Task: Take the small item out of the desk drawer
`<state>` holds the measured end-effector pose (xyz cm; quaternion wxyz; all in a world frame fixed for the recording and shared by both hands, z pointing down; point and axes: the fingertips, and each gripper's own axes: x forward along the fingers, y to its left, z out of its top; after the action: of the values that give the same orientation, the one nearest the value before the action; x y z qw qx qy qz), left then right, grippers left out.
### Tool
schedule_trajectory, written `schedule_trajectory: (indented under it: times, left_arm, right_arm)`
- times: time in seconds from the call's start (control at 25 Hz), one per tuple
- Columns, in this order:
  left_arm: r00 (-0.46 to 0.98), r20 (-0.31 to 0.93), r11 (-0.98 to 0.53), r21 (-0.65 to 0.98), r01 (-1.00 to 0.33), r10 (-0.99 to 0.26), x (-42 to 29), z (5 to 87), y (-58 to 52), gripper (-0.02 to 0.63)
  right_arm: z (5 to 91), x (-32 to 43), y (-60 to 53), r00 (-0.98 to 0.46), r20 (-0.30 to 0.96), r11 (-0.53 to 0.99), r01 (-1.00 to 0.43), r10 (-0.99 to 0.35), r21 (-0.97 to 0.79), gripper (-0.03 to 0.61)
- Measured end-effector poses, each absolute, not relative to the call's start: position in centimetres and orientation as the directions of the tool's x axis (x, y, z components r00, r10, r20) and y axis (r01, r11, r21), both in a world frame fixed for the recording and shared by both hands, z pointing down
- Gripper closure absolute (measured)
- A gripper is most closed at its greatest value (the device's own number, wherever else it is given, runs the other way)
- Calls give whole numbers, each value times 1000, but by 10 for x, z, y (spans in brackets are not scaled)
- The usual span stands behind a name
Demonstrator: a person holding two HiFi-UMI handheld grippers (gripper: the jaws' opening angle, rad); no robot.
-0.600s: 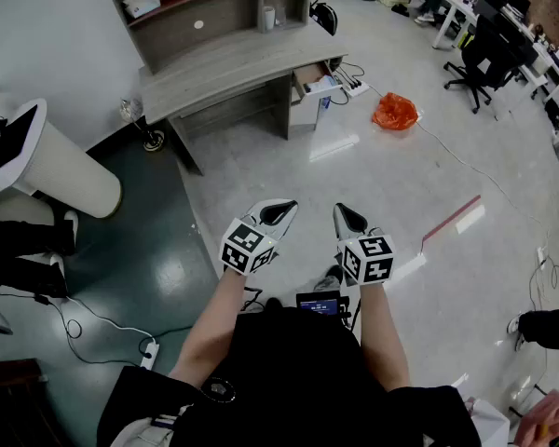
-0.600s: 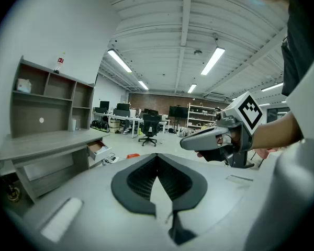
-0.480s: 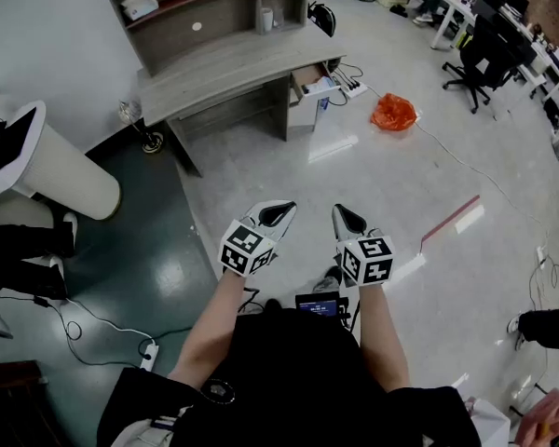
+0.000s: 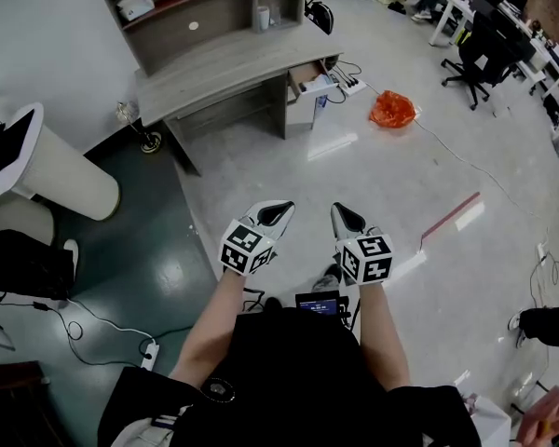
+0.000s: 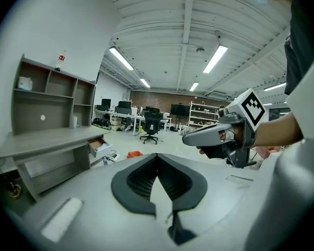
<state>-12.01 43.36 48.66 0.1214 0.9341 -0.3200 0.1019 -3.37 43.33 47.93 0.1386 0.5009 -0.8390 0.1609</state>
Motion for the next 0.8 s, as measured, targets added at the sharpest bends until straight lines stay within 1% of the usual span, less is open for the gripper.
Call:
schedule_trajectory:
  times: [0.4, 0.8]
  left_arm:
    - [769, 286, -758, 174, -628, -571, -115, 493, 429, 614]
    - [759, 299, -742, 193, -642, -578, -96, 498, 407, 614]
  right_arm:
    - [487, -37, 429, -483, 410, 476, -870, -774, -127, 579]
    - [490, -23, 405, -516, 419, 507, -850, -747, -143, 578]
